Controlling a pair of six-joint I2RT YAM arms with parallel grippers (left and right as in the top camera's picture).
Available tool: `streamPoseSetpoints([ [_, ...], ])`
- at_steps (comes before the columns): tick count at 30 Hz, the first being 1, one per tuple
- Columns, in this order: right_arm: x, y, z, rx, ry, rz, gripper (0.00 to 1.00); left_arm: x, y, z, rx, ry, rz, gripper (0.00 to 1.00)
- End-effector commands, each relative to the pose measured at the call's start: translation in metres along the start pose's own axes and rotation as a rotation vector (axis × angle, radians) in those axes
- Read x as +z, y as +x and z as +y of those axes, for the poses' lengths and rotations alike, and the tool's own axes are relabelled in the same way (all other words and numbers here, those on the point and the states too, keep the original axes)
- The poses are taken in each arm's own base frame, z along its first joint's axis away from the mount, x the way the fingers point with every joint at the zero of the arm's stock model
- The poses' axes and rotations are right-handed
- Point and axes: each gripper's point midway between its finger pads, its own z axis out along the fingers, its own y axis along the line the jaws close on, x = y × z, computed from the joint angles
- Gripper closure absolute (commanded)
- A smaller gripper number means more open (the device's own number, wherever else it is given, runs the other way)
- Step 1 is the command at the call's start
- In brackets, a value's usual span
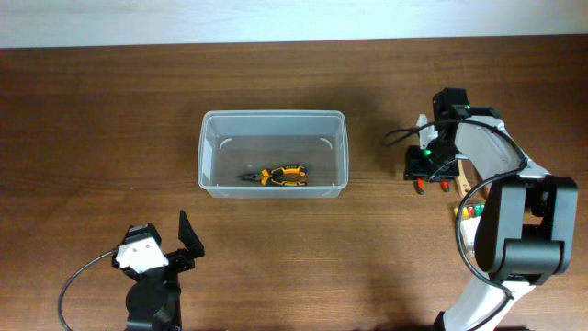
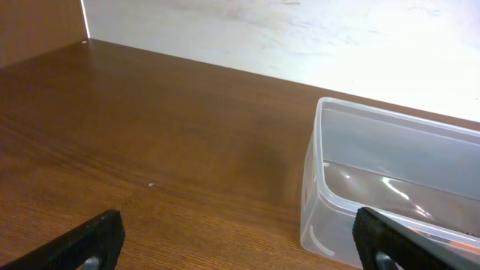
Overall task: Pack container
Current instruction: 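Lower and close the right gripper on the red cutters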
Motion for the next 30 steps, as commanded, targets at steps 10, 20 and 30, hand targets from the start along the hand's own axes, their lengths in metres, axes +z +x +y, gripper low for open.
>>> streamPoseSetpoints([
  [10,0.0,-0.006,-0.027,0.118,0.147,-0.035,0.6,0.0,0.0,0.0,0.009,0.0,-0.003,0.01],
  [20,0.01,-0.008,-0.027,0.143,0.143,-0.027,0.61,0.0,0.0,0.0,0.009,0.0,-0.003,0.01],
  [30,0.013,-0.01,-0.027,0.144,0.143,-0.033,0.68,0.0,0.0,0.0,0.009,0.0,-0.003,0.01],
])
